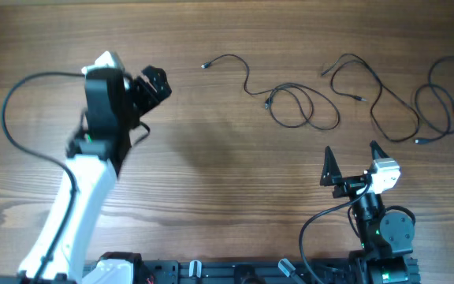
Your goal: Untangle cables
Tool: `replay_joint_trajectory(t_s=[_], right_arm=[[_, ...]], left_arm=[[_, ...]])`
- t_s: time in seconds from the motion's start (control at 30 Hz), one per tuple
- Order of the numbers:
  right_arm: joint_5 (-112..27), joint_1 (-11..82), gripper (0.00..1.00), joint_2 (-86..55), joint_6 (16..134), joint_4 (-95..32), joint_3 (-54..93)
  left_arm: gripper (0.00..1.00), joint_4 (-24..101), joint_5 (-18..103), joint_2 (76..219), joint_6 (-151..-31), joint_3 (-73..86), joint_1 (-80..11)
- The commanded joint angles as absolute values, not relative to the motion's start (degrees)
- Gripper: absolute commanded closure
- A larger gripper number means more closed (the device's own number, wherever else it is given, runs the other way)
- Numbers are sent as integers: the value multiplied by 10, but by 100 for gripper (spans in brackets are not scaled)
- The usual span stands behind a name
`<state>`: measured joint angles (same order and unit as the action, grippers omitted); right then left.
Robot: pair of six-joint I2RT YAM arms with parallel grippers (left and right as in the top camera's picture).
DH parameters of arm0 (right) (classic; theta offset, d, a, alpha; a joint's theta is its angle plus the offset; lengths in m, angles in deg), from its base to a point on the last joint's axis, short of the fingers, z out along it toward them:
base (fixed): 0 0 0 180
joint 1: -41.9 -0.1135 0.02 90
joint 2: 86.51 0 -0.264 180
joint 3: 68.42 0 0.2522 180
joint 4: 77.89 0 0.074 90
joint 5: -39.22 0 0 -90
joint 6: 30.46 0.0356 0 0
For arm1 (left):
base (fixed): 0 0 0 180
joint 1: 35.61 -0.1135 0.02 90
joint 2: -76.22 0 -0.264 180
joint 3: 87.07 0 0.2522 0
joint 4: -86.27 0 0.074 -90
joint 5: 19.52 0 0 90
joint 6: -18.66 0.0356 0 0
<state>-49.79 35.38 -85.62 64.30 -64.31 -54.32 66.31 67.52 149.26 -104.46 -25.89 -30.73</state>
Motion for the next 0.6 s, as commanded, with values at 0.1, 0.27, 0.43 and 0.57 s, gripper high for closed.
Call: replay_joint_trajectory(t_s=[0.1,0.27,0.43,0.57], right_arm=[[-507,358,0,-863,651,-645,-544],[-507,358,0,-863,651,-645,-544],[-507,358,0,-863,651,-645,-544],[-507,358,0,-863,651,-645,-544]], left_arm=[[0,937,723,1400,-987,-549,-312],[0,1008,723,1355,-985,-656,-319],[0,1006,719,1332,-985,-692,-329],[0,1006,709,1318,-986,-714,-335]])
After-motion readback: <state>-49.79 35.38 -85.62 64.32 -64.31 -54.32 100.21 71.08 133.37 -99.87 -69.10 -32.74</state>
